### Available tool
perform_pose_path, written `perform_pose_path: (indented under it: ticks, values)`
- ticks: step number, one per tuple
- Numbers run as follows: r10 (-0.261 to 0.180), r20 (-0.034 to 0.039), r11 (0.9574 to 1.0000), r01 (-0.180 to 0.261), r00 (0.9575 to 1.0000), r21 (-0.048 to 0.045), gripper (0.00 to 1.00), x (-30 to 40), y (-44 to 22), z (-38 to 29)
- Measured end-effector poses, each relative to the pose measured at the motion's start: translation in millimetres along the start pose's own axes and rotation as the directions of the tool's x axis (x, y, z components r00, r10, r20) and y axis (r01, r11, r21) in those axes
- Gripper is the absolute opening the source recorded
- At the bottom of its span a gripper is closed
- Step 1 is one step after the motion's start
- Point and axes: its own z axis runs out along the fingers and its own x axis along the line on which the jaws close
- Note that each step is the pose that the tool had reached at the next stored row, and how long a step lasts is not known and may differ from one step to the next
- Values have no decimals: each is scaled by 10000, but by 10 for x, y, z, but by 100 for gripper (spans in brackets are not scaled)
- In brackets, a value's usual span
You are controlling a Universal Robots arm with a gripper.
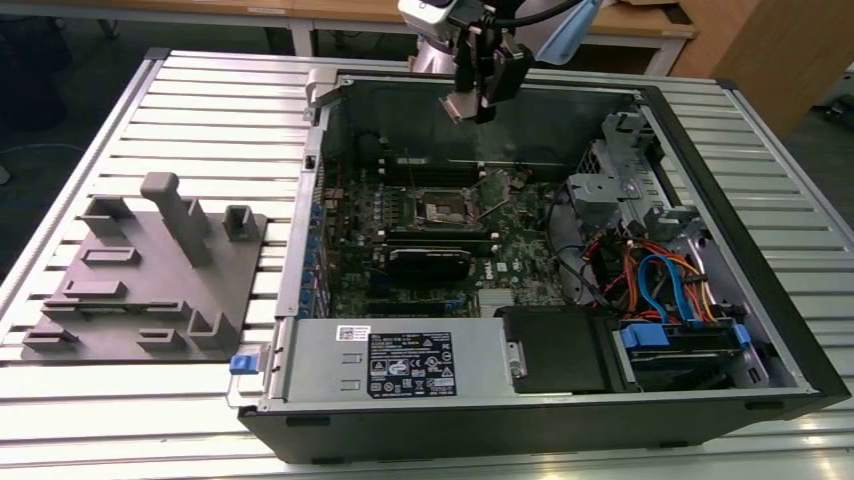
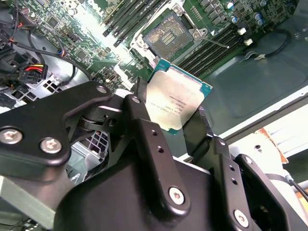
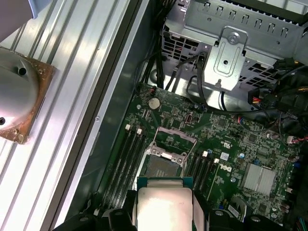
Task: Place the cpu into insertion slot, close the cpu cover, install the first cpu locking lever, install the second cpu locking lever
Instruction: 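Place the cpu into insertion slot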
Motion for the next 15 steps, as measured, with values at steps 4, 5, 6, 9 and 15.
perform_pose_path:
  ticks: [4, 5, 6, 9, 15]
  values:
    - [126, 9, 9999, -126, 9999, -4, 54, 0, 0, 7]
    - [302, 24, 9995, -302, 9995, -6, 54, 0, -1, 15]
    - [482, 39, 9988, -482, 9988, -10, 54, 0, -2, 24]
    - [1002, 79, 9950, -1002, 9949, -27, 54, -1, -5, 59]
    - [1239, 99, 9923, -1239, 9922, -31, 54, -2, -9, 112]
